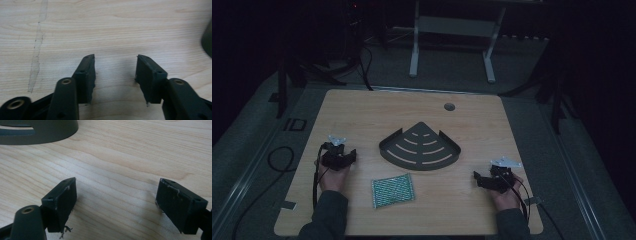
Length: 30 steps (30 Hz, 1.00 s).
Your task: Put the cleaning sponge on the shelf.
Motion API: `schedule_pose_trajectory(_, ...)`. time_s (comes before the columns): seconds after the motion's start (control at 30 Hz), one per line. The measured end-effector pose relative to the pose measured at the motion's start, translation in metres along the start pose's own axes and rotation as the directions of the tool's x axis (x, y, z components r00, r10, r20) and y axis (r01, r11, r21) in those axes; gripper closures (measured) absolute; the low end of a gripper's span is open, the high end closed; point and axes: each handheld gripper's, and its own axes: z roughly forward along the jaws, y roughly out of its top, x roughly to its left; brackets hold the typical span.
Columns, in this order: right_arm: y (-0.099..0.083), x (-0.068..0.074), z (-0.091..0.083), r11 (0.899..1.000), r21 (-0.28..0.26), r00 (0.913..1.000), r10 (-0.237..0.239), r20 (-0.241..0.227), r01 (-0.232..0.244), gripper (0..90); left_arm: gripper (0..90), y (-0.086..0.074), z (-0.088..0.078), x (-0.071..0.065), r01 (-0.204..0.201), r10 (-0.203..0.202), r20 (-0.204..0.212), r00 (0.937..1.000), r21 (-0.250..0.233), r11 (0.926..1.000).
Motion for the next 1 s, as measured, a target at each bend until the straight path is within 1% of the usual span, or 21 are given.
schedule_pose_trajectory(0.07,0.000,0.000,0.000,1.000,0.000,1.0000,0.000,0.000,0.000,16.5,52.9,0.001,-0.004,0.000,0.007,-0.007,0.031,0.9995,-0.014,0.9999)
schedule_pose_trajectory(0.13,0.000,0.000,0.000,1.000,0.000,1.0000,0.000,0.000,0.000,16.5,54.4,0.002,-0.007,0.000,0.006,-0.005,0.056,0.9984,-0.014,0.9999)
schedule_pose_trajectory(0.17,0.000,0.000,0.000,1.000,0.000,1.0000,0.000,0.000,0.000,16.4,54.3,0.002,-0.008,0.000,0.006,-0.006,0.090,0.9960,-0.005,1.0000)
schedule_pose_trajectory(0.2,0.000,0.000,0.000,1.000,0.000,1.0000,0.001,0.000,-0.001,16.5,54.4,0.002,-0.008,-0.001,0.008,-0.008,0.110,0.9939,0.000,1.0000)
schedule_pose_trajectory(0.3,0.000,0.000,0.000,1.000,0.000,1.0000,0.001,0.000,-0.001,16.4,56.4,0.003,-0.011,-0.004,-0.006,0.006,0.143,0.9897,0.004,1.0000)
schedule_pose_trajectory(0.43,0.000,0.000,0.000,1.000,0.000,1.0000,0.001,0.000,-0.001,16.4,58.5,0.005,-0.017,-0.006,-0.028,0.026,0.171,0.9849,0.009,0.9996)
schedule_pose_trajectory(0.47,0.000,0.000,0.000,1.000,0.000,1.0000,0.001,0.000,-0.001,16.4,58.5,0.006,-0.020,-0.008,-0.043,0.042,0.170,0.9845,0.005,0.9991)
schedule_pose_trajectory(0.53,0.000,0.000,0.000,1.000,0.000,1.0000,0.002,0.000,-0.002,16.4,60.1,0.006,-0.022,-0.009,-0.049,0.048,0.174,0.9836,0.000,0.9988)
schedule_pose_trajectory(0.57,0.000,0.000,0.000,1.000,0.000,1.0000,0.002,0.000,-0.002,16.4,60.1,0.007,-0.026,-0.012,-0.054,0.055,0.187,0.9809,-0.008,0.9985)
schedule_pose_trajectory(0.6,0.000,0.000,0.000,1.000,0.001,1.0000,0.002,0.000,-0.002,16.4,62.1,0.008,-0.028,-0.013,-0.065,0.065,0.194,0.9788,-0.004,0.9979)
schedule_pose_trajectory(0.67,0.000,0.000,0.000,1.000,0.002,1.0000,0.002,0.000,-0.002,16.4,63.6,0.008,-0.031,-0.015,-0.077,0.076,0.202,0.9763,-0.002,0.9970)
schedule_pose_trajectory(0.83,0.000,0.000,0.000,1.000,0.002,1.0000,0.002,0.000,-0.002,16.4,69.3,0.009,-0.039,-0.020,-0.107,0.105,0.229,0.9678,-0.003,0.9942)
schedule_pose_trajectory(0.9,0.000,0.000,0.000,1.000,0.002,1.0000,0.002,0.000,-0.002,16.4,72.8,0.009,-0.044,-0.023,-0.120,0.118,0.247,0.9619,-0.007,0.9928)
schedule_pose_trajectory(0.93,0.000,0.000,0.000,1.000,0.002,1.0000,0.002,0.000,-0.002,16.4,74.6,0.009,-0.046,-0.024,-0.124,0.122,0.248,0.9609,-0.010,0.9922)
schedule_pose_trajectory(1.0,0.000,0.000,0.000,1.000,0.002,1.0000,0.002,0.000,-0.002,16.4,79.3,0.010,-0.051,-0.027,-0.136,0.135,0.262,0.9555,-0.015,0.9906)
